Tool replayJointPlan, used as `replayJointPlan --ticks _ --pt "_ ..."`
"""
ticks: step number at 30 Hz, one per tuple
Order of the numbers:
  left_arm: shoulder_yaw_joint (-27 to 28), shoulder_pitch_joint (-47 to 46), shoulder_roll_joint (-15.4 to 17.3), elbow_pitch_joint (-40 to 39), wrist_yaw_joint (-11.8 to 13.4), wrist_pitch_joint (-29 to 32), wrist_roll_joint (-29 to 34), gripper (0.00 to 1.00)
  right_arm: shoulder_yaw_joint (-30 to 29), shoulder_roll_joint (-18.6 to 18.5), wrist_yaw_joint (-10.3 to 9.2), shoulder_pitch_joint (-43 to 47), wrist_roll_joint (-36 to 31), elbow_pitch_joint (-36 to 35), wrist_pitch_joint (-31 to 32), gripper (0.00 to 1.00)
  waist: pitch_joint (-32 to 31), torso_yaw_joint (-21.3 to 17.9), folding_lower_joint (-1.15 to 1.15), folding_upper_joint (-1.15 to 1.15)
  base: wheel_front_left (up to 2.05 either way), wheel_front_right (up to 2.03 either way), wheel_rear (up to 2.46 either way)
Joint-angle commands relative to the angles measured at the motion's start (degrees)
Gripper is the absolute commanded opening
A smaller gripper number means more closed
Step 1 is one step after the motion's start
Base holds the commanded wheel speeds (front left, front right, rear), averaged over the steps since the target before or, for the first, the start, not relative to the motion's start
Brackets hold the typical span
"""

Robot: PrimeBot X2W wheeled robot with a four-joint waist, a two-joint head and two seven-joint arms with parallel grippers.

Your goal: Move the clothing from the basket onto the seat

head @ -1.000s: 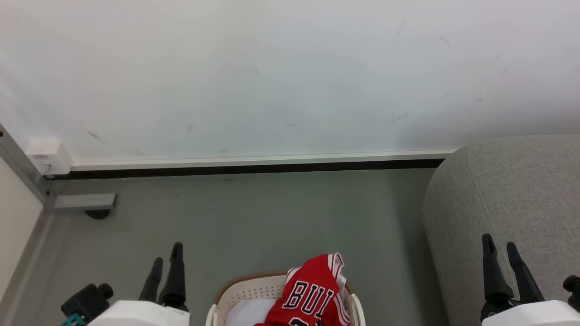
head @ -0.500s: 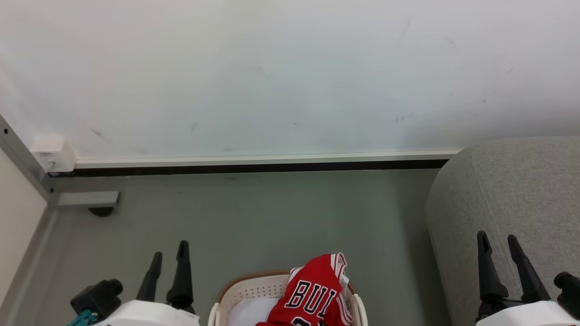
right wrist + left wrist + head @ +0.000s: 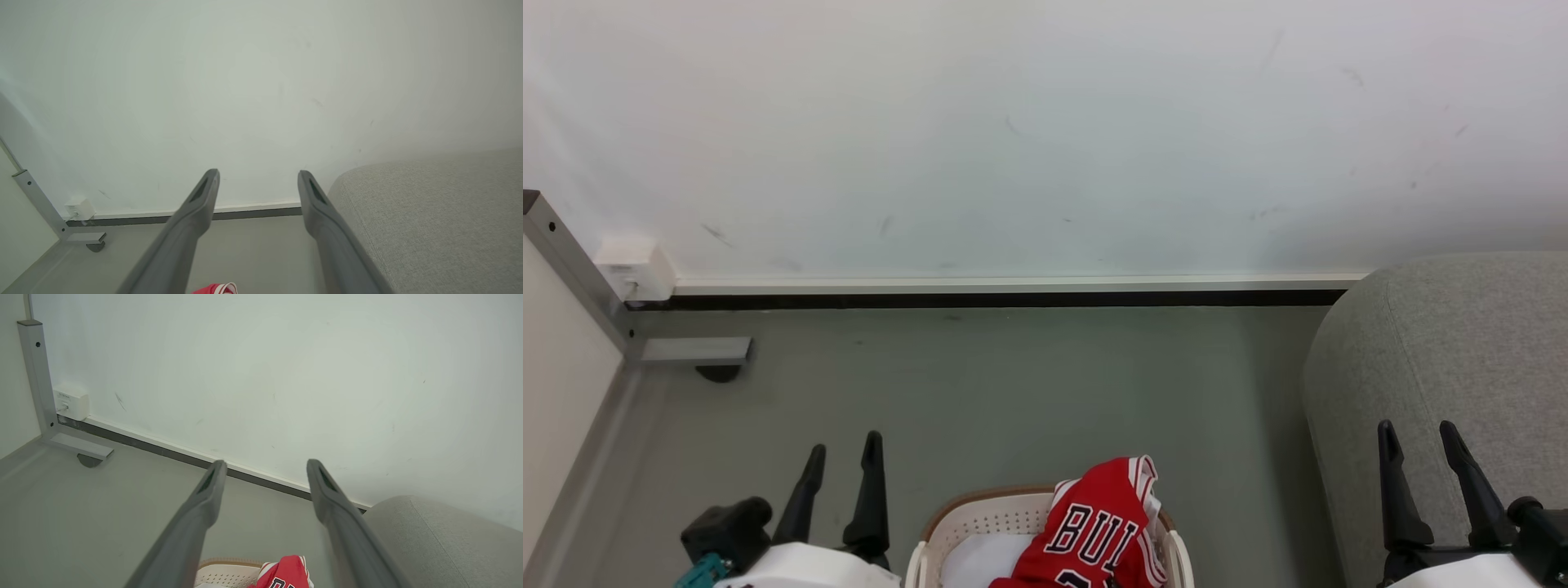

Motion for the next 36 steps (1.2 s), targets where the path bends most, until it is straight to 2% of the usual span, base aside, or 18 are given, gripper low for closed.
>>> replayJointPlan --ticks 1,22,36 --pt "0.0 -0.9 0.7 -0.6 0.3 -0.5 1.6 1.0 -0.1 -0.1 -0.07 0.1 -1.4 -0.6 -0.5 1.0 0.0 0.0 0.0 0.0 0.0 0.0 0.0" --pt "-0.8 0.2 0.7 -1.1 1.1 -3.2 11.9 1.0 -0.2 -0.1 -0.09 0.6 -10.6 -0.1 -3.2 1.0 0.1 -0.9 0.0 0.0 0.0 0.0 0.0" --pt "0.1 0.9 0.3 0.5 0.6 -5.0 17.6 1.0 0.1 -0.2 -0.11 0.6 -12.3 1.5 -4.8 1.0 -0.3 -0.4 0.0 0.0 0.0 0.0 0.0"
